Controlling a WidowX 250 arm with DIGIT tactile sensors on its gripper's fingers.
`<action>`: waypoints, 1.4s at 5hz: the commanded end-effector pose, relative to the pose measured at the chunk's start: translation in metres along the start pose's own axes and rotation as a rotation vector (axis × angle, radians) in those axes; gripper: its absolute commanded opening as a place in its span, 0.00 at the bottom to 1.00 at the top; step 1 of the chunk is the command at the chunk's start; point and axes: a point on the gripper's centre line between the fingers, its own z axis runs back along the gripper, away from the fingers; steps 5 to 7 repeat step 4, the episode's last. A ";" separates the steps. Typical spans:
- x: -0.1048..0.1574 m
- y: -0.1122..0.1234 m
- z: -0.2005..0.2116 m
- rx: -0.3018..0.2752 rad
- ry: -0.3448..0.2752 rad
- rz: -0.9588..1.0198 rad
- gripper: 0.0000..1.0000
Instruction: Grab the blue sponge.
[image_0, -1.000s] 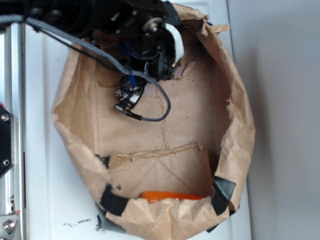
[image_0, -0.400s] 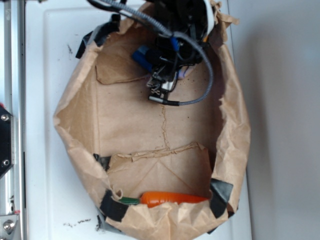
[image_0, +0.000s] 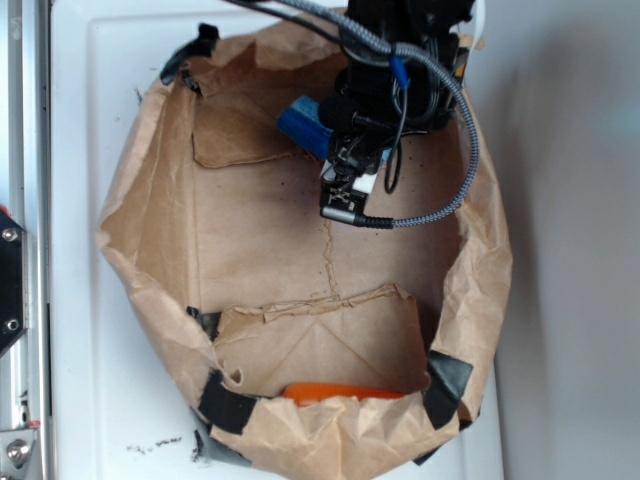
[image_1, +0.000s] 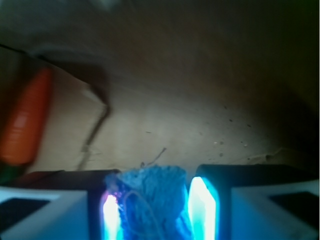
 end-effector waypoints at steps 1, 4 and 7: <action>0.003 -0.030 0.047 0.056 -0.062 -0.080 0.00; -0.014 -0.048 0.061 0.183 -0.092 -0.077 0.00; -0.014 -0.048 0.061 0.183 -0.092 -0.077 0.00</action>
